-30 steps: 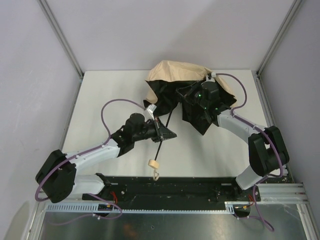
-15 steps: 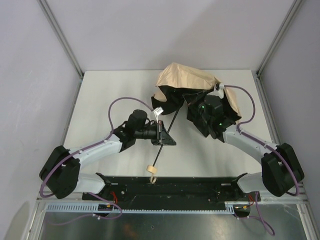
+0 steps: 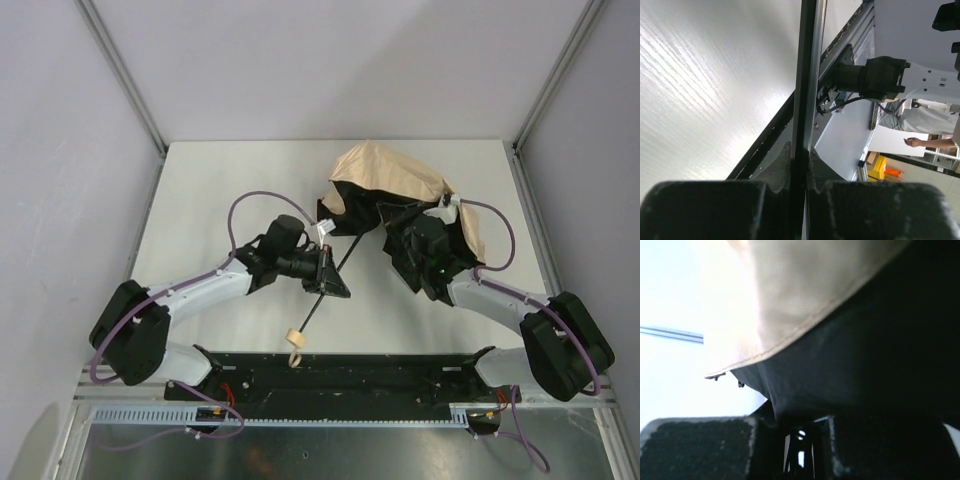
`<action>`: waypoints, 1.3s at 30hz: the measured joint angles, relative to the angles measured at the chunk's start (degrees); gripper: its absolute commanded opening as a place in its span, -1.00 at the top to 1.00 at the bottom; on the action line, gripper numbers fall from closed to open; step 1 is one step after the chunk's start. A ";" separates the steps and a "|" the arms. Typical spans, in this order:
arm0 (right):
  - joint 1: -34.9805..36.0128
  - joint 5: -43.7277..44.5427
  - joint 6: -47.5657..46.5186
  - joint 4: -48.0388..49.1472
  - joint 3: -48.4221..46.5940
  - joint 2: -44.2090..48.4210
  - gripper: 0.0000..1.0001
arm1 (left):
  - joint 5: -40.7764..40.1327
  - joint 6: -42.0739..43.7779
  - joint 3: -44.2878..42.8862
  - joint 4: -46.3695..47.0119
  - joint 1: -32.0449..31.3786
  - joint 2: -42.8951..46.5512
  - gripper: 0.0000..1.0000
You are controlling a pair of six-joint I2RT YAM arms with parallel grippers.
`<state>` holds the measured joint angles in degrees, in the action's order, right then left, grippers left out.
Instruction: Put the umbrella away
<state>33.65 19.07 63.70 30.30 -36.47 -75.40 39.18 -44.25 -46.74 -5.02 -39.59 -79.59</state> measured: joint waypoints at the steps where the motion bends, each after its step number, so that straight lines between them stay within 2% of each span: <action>1: 0.00 0.46 0.52 0.90 0.98 0.22 1.00 | 0.09 0.76 -0.24 -0.50 0.00 -0.37 1.00; 4: 0.00 1.97 0.81 1.51 2.73 1.55 1.00 | 0.70 3.32 -2.01 -2.78 -0.04 -1.73 0.97; 8: -1.46 1.68 -0.96 0.74 3.15 6.21 1.00 | 2.21 5.75 -3.45 -1.90 -0.04 -1.90 0.44; 12: -4.24 -9.88 -2.97 0.66 2.86 9.16 1.00 | -5.27 3.85 -3.43 7.34 0.90 -0.90 -0.07; 16: -5.18 -18.21 -4.59 -0.98 -0.37 7.74 1.00 | -9.55 2.86 0.79 13.97 0.55 4.48 -0.30; 18: -5.46 -19.82 -5.35 -1.77 -2.38 7.19 1.00 | -10.56 2.64 4.13 15.17 -0.24 7.65 -0.41; 21: -5.97 -20.50 -6.34 -2.25 -4.70 6.73 1.00 | -11.17 2.45 7.72 15.34 -1.29 10.95 -0.70; 23: -6.32 -20.46 -7.26 -2.51 -6.80 6.03 1.00 | -11.50 1.95 9.46 15.19 -2.60 12.85 -0.66; 26: -6.58 -20.44 -8.87 -2.60 -9.29 4.96 1.00 | -11.65 0.74 10.75 15.30 -5.29 15.26 -0.39; 32: -7.65 -20.55 -11.76 -5.46 -12.81 3.98 1.00 | -12.72 -1.14 14.84 15.02 -6.78 20.11 0.71; 33: -7.85 -20.59 -12.24 -5.86 -13.35 3.85 1.00 | -13.16 -1.20 15.19 14.64 -6.78 20.37 0.80; 34: -7.89 -20.63 -13.27 -6.32 -13.79 3.80 1.00 | -13.88 -0.57 15.28 14.05 -6.78 20.44 0.74; 36: -7.89 -20.81 -15.69 -6.56 -14.19 3.80 1.00 | -15.37 0.44 15.23 13.66 -6.80 20.44 0.40; 37: -7.85 -21.07 -17.31 -6.56 -14.36 3.80 1.00 | -16.02 1.33 15.10 13.35 -6.84 20.35 0.33; 38: -7.76 -21.31 -19.12 -6.54 -14.51 3.82 1.00 | -17.33 2.08 14.51 12.46 -6.86 19.82 0.34; 39: -7.61 -21.59 -20.72 -6.47 -14.58 3.93 1.00 | -18.32 2.95 13.88 12.00 -6.82 19.08 0.47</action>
<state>26.04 -2.52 42.98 23.83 -51.05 -71.46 20.86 -41.30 -32.86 6.98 -46.41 -60.51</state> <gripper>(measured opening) 0.108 0.307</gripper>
